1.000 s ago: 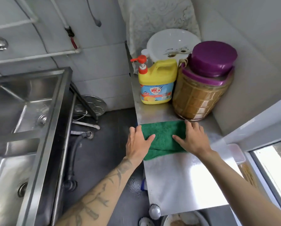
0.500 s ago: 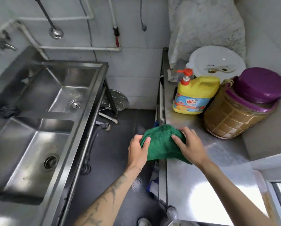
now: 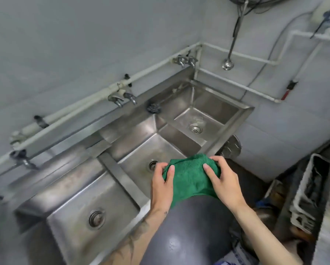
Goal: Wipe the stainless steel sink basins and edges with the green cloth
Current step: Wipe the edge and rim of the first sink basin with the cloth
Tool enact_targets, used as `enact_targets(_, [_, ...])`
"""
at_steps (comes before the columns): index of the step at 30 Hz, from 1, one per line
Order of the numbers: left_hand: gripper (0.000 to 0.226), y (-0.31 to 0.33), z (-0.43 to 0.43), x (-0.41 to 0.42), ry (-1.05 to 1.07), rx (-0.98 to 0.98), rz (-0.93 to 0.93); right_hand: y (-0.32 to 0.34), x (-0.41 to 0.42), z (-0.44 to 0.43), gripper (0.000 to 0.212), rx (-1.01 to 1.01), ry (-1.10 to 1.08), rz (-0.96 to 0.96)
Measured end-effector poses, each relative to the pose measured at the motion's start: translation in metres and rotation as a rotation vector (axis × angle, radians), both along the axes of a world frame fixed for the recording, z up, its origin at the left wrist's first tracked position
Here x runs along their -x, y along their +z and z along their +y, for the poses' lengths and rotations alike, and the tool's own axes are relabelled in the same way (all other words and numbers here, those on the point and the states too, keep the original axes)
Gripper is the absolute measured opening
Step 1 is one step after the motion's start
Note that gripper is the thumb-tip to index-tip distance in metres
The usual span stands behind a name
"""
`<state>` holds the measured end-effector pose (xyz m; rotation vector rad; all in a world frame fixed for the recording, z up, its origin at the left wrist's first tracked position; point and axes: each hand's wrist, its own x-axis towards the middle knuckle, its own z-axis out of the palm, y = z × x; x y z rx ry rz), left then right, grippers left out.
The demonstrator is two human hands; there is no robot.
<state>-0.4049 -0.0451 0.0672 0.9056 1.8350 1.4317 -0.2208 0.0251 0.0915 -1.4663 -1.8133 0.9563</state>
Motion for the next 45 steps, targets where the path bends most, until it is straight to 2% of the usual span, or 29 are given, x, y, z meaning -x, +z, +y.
enact_targets(5, [0.006, -0.005, -0.050, 0.115, 0.218, 0.031, -0.050, 0.001, 0.133, -0.019, 0.018, 0.035, 0.187, 0.022])
enact_targets(12, [0.010, -0.038, -0.140, 0.234, 0.485, 0.132, -0.096, -0.043, 0.281, -0.069, 0.018, 0.089, 0.426, -0.018])
enact_targets(18, [0.016, -0.080, -0.202, 0.303, 0.695, 0.254, -0.119, -0.102, 0.384, -0.104, 0.014, 0.182, 0.647, -0.062])
enact_targets(23, [0.025, -0.141, -0.230, 0.361, 0.812, 0.405, -0.125, -0.168, 0.465, -0.118, 0.014, 0.252, 0.803, -0.130])
enact_targets(30, [0.036, -0.219, -0.232, 0.424, 0.858, 0.548, -0.125, -0.255, 0.545, -0.120, 0.015, 0.299, 0.847, -0.185])
enact_targets(33, [0.045, -0.240, -0.230, 0.446, 0.847, 0.646, -0.073, -0.291, 0.574, -0.114, 0.028, 0.285, 0.885, -0.273])
enact_targets(35, [0.049, -0.246, -0.230, 0.451, 0.822, 0.711, -0.067, -0.313, 0.586, -0.106, 0.047, 0.287, 0.954, -0.452])
enact_targets(37, [0.046, -0.241, -0.236, 0.445, 0.783, 0.680, -0.066, -0.331, 0.590, -0.102, 0.060, 0.284, 0.998, -0.627])
enact_targets(39, [0.040, -0.231, -0.249, 0.435, 0.714, 0.637, 0.103, -0.344, 0.589, -0.102, 0.058, 0.250, 1.021, -0.654])
enact_targets(42, [0.028, -0.224, -0.282, 0.426, 0.661, 0.632, 0.565, -0.355, 0.590, -0.112, 0.046, 0.138, 1.118, -0.600])
enact_targets(43, [0.031, -0.228, -0.294, 0.425, 0.642, 0.664, 0.689, -0.358, 0.592, -0.118, 0.043, 0.091, 1.169, -0.610])
enact_targets(45, [0.047, -0.243, -0.318, 0.426, 0.571, 0.777, 0.818, -0.367, 0.600, -0.132, 0.036, -0.006, 1.301, -0.636])
